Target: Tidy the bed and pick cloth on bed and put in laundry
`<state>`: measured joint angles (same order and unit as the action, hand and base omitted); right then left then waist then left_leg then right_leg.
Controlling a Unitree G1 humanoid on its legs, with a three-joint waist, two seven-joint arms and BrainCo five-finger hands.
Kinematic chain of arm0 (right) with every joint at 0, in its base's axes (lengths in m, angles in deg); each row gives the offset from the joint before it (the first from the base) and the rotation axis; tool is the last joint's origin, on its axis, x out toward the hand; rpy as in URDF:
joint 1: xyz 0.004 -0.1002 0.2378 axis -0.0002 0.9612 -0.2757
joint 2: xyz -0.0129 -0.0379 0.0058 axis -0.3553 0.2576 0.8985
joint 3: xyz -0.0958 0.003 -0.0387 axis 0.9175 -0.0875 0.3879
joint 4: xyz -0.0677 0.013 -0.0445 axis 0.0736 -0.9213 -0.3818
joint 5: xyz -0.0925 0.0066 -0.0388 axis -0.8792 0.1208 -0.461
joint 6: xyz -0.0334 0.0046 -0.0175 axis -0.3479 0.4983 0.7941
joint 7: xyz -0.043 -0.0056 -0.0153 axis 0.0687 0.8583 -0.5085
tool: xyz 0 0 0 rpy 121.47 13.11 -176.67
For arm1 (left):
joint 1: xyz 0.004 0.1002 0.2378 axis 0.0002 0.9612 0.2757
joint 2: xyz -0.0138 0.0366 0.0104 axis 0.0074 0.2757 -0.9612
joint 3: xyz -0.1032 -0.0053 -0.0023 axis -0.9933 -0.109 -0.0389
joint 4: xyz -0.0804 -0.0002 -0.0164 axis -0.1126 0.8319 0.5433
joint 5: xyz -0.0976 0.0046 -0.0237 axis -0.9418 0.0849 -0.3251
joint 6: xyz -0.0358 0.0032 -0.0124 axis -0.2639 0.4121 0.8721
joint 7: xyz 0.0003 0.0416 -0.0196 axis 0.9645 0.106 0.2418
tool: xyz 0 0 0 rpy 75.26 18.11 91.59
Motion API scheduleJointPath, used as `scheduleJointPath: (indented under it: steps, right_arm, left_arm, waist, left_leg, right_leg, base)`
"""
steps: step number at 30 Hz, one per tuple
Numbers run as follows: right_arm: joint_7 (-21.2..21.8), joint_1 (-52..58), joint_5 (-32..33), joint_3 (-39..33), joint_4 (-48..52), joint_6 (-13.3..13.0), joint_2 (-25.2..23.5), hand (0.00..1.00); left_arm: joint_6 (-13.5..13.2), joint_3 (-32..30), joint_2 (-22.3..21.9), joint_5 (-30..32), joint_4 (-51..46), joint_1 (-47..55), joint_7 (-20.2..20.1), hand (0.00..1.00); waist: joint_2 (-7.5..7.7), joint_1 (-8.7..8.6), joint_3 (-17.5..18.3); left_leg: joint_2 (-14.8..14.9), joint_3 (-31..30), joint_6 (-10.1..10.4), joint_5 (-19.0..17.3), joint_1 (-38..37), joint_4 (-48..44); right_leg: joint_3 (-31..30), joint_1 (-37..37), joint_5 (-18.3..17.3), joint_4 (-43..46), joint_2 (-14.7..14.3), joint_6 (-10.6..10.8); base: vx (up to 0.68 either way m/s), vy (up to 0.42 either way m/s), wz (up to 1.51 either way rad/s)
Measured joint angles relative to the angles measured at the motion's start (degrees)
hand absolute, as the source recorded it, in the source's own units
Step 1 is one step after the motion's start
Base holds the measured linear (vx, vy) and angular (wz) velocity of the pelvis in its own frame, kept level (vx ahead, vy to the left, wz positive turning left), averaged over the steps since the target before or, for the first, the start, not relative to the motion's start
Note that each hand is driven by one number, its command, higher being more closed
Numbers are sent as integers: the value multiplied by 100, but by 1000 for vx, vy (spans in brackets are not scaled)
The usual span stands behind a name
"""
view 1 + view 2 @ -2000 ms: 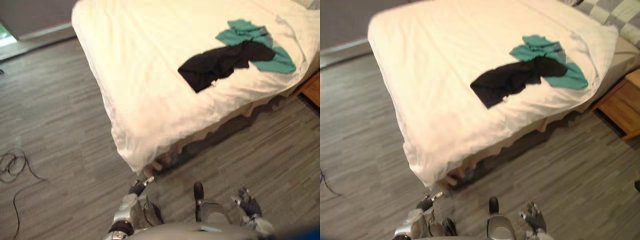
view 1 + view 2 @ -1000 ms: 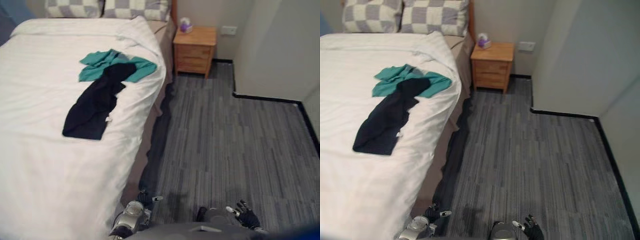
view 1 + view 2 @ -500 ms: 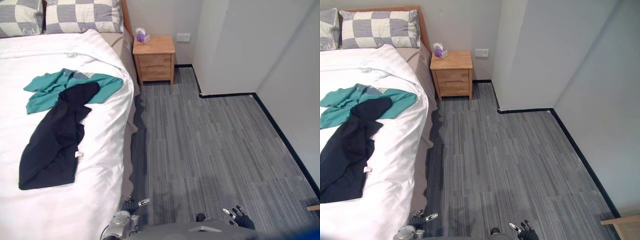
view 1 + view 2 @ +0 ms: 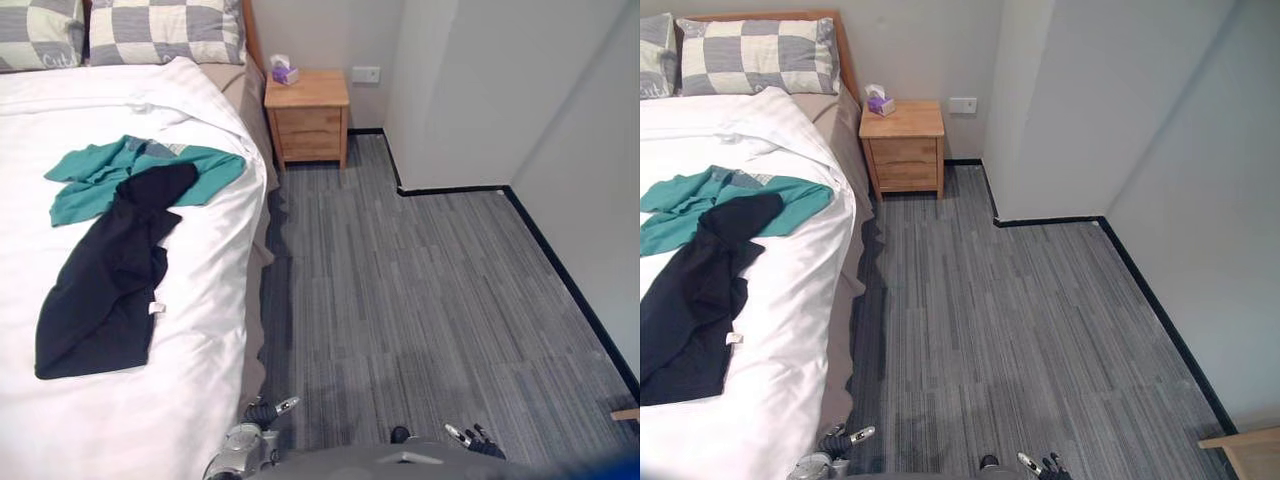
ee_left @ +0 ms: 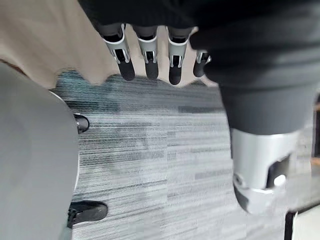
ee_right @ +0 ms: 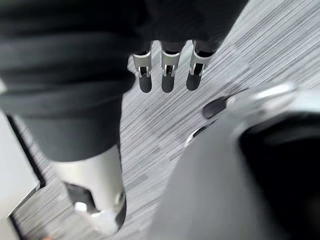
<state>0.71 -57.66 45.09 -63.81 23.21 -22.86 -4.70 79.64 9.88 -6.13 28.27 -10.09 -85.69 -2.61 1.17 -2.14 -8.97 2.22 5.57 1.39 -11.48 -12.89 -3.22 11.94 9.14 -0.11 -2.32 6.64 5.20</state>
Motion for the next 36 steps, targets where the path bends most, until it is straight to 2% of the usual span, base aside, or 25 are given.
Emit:
scheduleJointPath:
  steps: [2, 4, 6, 7, 9, 10, 11, 13, 14, 15, 16, 17, 19, 20, 22, 25, 26, 27, 28, 30, 32, 33, 34, 35, 36]
  right_arm:
    - [-16, 2, -205, 24, 1, 87, -5, 0]
    - [-47, 0, -446, 59, 60, 72, 32, 0]
    - [-115, 109, -846, 474, 388, 36, 132, 0]
    - [-123, 87, -926, 641, 427, 3, 139, 0]
    - [-167, 173, -1221, 880, 457, 8, 202, 0]
    - [-179, 156, -1305, 923, 488, 8, 225, 0]
    - [-180, 85, -1430, 975, 569, 7, 270, 0]
    - [-185, -82, -1563, 941, 566, -8, 381, 0]
    - [-181, -123, -1619, 930, 550, -20, 386, 0]
    - [-173, -140, -1697, 898, 489, -66, 366, 0]
    - [-152, -158, -1701, 888, 400, -81, 429, 0]
    - [-148, -184, -1712, 898, 305, -81, 441, 0]
    - [-112, -302, -1763, 897, 151, -82, 431, 0]
    - [-101, -314, -1753, 885, 107, -76, 398, 0]
    - [-102, -299, -1741, 723, 100, -39, 306, 0]
    - [-102, -274, -1469, 483, 112, -53, 168, 0]
    - [-116, -265, -1259, 490, 121, -50, 127, 0]
    - [-133, -252, -1119, 499, 121, -43, 123, 0]
    - [-145, -260, -1014, 500, 121, -28, 129, 0]
    - [-154, -271, -750, 693, 138, 10, 199, 0]
    - [-113, -309, -586, 787, 223, 10, 283, 0]
    - [-107, -372, -514, 850, 250, 9, 331, 0]
    - [-107, -372, -502, 891, 246, 14, 329, 0]
    - [-101, -367, -499, 918, 227, 31, 298, 0]
    - [-101, -344, -455, 928, 173, 71, 310, 0]
  left_arm:
    - [8, -210, -35, 5, -9, 8, 68, 0]
    - [7, -443, -99, -3, -80, 26, 76, 0]
    - [-15, -979, -276, -7, -313, 118, 193, 0]
    - [-17, -1142, -255, -26, -429, 94, 196, 0]
    - [-29, -1207, -351, -140, -701, 147, 189, 0]
    - [-26, -1213, -356, -142, -728, 173, 189, 0]
    - [-20, -1265, -333, -167, -759, 182, 176, 0]
    - [28, -1305, -430, -170, -721, 159, 140, 0]
    - [27, -1307, -428, -175, -719, 159, 111, 0]
    - [26, -1303, -411, -176, -720, 158, 21, 0]
    - [39, -1248, -413, -192, -690, 160, -73, 0]
    - [44, -1196, -399, -230, -669, 150, -144, 0]
    - [75, -958, -303, -167, -667, 110, -331, 0]
    - [108, -811, -201, -157, -664, 84, -443, 0]
    - [234, -642, -102, -92, -601, 12, -545, 0]
    - [331, -355, 68, 180, -236, -199, -639, 0]
    - [312, -184, 153, 322, -216, -209, -673, 0]
    - [298, -9, 153, 368, -211, -185, -682, 0]
    - [294, 54, 164, 361, -213, -196, -678, 0]
    - [305, 123, 168, 349, -91, -209, -598, 0]
    - [361, 263, 165, 356, 24, -268, -559, 0]
    - [410, 284, 168, 385, 22, -285, -569, 0]
    - [420, 285, 185, 421, 20, -290, -579, 0]
    - [426, 291, 223, 528, 16, -297, -618, 0]
    - [438, 292, 167, 560, 50, -304, -630, 0]
  waist:
    - [8, 2, -20]
    - [-104, 26, -52]
    - [-183, 162, -75]
    - [-151, 120, -94]
    - [-107, 158, -109]
    - [-78, 167, -131]
    - [-84, 178, -132]
    - [-256, 145, -198]
    - [-254, 149, -200]
    - [-209, 157, -227]
    - [-260, 165, -206]
    - [-245, 187, -201]
    - [-202, 192, -113]
    - [-83, 183, -75]
    - [-21, 175, -34]
    - [111, 109, -16]
    - [165, 72, -33]
    - [105, -21, -68]
    - [113, -52, -72]
    - [65, -65, -88]
    - [-108, -173, -165]
    - [-182, -217, -204]
    - [-154, -224, -200]
    - [-50, -222, -217]
    - [-48, -241, -246]
  left_leg:
    - [11, -21, 6, -106, 108, -210]
    - [147, -56, 45, -506, 485, -866]
    - [417, 135, 212, -1018, 915, -2076]
    - [544, 321, 250, -997, 1391, -2992]
    - [791, 561, 304, -274, 2088, -4542]
    - [836, 649, 323, -82, 2210, -4798]
    - [919, 805, 307, -139, 2295, -5011]
    - [964, 1260, 175, -645, 2373, -4368]
    - [936, 1393, 152, -651, 2401, -4100]
    - [805, 1633, 138, -535, 2394, -3360]
    - [717, 1624, 33, -32, 2370, -2591]
    - [655, 1636, -204, 85, 2292, -2585]
    - [539, 1753, -253, -263, 2308, -2628]
    - [476, 1749, -298, -442, 2361, -2753]
    - [357, 1747, -307, -629, 2339, -2765]
    - [31, 1693, -305, -564, 1804, -2145]
    - [-66, 1602, -342, -457, 1486, -1897]
    - [-90, 1451, -404, -482, 1124, -1661]
    - [-86, 1375, -403, -496, 928, -1542]
    - [68, 1252, -343, -527, 178, -1036]
    - [417, 1252, -192, -567, -228, -865]
    - [618, 1247, -25, -608, -443, -747]
    - [648, 1248, 48, -633, -559, -677]
    - [620, 1233, 187, -684, -790, -537]
    - [648, 1143, 339, -722, -1056, -440]
  right_leg:
    - [63, -129, -267, 351, 44, -11]
    - [97, -318, -570, 747, 9, -47]
    - [51, -660, -1133, 1657, -28, -125]
    - [123, -698, -1340, 1903, 4, -96]
    - [301, -600, -1549, 2151, 200, -128]
    - [302, -537, -1580, 2142, 238, -144]
    - [303, -435, -1613, 2118, 287, -148]
    - [309, -232, -1668, 2089, 454, -72]
    - [316, -190, -1685, 2074, 540, -42]
    - [335, -35, -1740, 2000, 708, 77]
    - [337, 88, -1799, 1895, 746, 216]
    - [275, 160, -1813, 1839, 764, 266]
    - [55, 290, -1788, 1471, 770, 239]
    - [-40, 325, -1705, 1385, 796, 300]
    - [-189, 219, -1584, 1620, 896, 350]
    - [-339, -549, -1301, 3624, 1240, 340]
    - [-342, -922, -783, 4591, 1397, 230]
    - [-357, -1110, -172, 5307, 1453, 240]
    - [-380, -1199, -344, 5650, 1426, 210]
    - [-242, -1706, -1353, 6020, 1036, -41]
    - [110, -2115, -1664, 5403, 554, -307]
    - [304, -2392, -1598, 4553, 272, -294]
    - [363, -2490, -1439, 4015, 213, -233]
    - [398, -2522, -984, 3020, 178, -153]
    - [493, -2449, -523, 2927, 112, -772]
  base:
    - [-30, -11, 22]
    - [-18, -27, 14]
    - [24, 4, 4]
    - [-33, -4, 45]
    - [9, -46, 57]
    - [107, -20, 25]
    - [114, 19, 11]
    - [193, 96, 7]
    - [226, 159, 10]
    - [201, 185, 10]
    - [241, 215, 2]
    - [237, 191, -10]
    - [318, 167, -18]
    - [389, 195, -13]
    - [338, 144, -4]
    - [346, 54, 17]
    - [384, -31, 44]
    - [409, -42, 49]
    - [431, -79, 37]
    - [422, -136, 11]
    - [359, -202, 18]
    - [126, -213, 25]
    - [-126, -186, 24]
    - [-7, -199, 23]
    - [289, -210, 2]
